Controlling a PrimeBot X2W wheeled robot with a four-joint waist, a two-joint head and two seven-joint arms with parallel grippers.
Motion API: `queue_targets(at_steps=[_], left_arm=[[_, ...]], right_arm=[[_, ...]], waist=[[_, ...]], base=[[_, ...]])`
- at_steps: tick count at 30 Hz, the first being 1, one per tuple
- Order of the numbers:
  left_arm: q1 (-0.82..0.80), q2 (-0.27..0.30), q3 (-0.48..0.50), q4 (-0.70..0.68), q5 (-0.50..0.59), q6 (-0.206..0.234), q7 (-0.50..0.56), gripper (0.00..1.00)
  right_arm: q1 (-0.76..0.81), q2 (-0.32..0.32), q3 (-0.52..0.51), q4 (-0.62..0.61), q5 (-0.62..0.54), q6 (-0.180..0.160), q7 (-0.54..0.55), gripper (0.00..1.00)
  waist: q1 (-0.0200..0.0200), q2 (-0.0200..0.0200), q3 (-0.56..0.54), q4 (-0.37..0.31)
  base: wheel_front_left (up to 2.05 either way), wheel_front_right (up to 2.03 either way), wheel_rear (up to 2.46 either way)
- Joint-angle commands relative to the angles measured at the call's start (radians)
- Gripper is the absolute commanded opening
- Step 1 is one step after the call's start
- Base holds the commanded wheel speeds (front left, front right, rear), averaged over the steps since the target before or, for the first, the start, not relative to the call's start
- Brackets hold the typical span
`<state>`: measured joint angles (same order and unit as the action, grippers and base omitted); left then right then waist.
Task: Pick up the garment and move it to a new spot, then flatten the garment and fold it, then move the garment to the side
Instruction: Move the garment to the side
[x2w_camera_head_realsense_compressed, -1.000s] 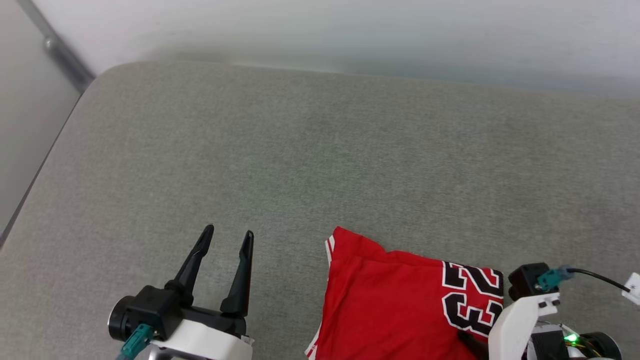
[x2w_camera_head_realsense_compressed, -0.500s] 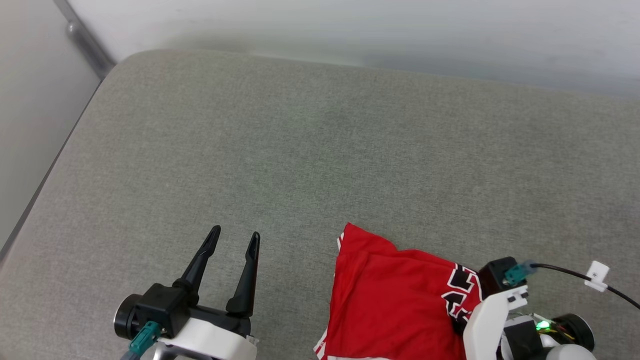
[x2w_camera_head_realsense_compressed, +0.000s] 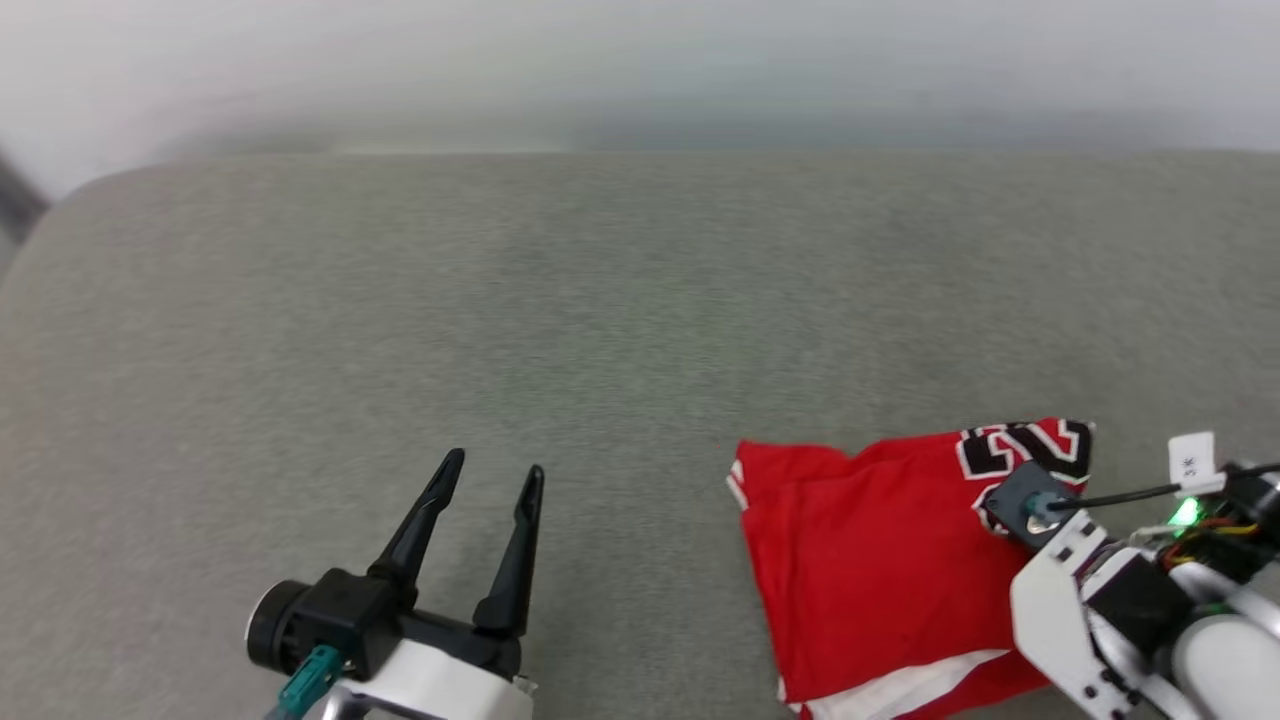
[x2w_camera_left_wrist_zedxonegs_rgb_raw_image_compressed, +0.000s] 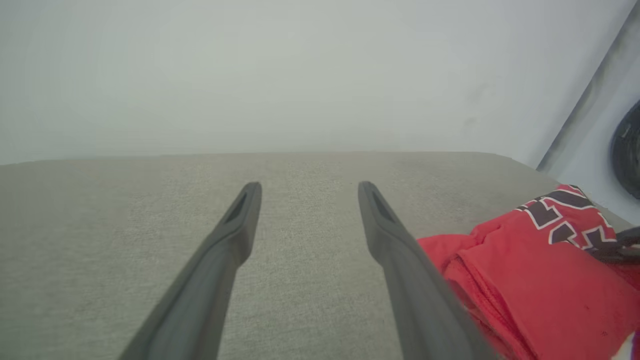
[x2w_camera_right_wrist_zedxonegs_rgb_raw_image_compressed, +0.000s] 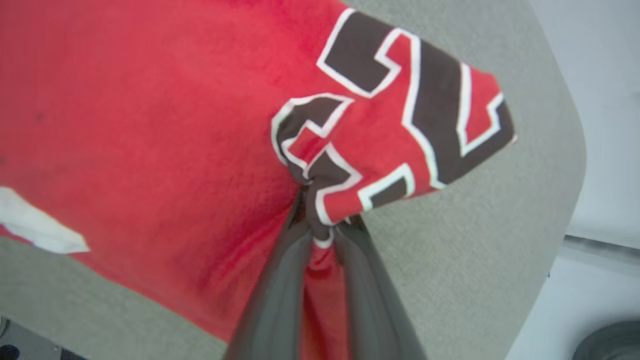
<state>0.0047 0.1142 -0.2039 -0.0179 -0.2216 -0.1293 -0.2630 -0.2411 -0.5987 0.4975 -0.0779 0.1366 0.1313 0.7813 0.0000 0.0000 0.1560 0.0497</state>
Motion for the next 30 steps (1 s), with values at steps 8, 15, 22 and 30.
queue_targets(at_steps=[8,15,22,30], left_arm=[[-0.087,0.004,-0.050,-0.038,0.026,-0.002,-0.002,1.00],[-0.164,0.039,-0.090,-0.077,0.052,-0.002,-0.002,1.00],[-0.235,0.080,-0.113,-0.127,0.064,-0.002,-0.002,1.00],[-0.290,0.132,-0.145,-0.162,0.077,-0.001,-0.002,1.00]], right_arm=[[-0.159,-0.218,0.067,0.004,0.033,-0.001,-0.039,0.00],[-0.237,-0.287,-0.001,0.124,0.023,-0.001,-0.144,0.00],[-0.282,-0.290,-0.113,0.309,-0.031,-0.001,-0.282,0.00],[-0.347,-0.260,-0.209,0.524,-0.129,-0.001,-0.432,0.00]], waist=[[0.0000,0.0000,0.111,-0.200],[0.0000,0.0000,0.229,-0.278],[0.0000,0.0000,0.339,-0.310],[0.0000,0.0000,0.424,-0.306]], base=[[0.00,0.00,0.00],[0.00,0.00,0.00],[0.00,0.00,0.00],[0.00,0.00,0.00]])
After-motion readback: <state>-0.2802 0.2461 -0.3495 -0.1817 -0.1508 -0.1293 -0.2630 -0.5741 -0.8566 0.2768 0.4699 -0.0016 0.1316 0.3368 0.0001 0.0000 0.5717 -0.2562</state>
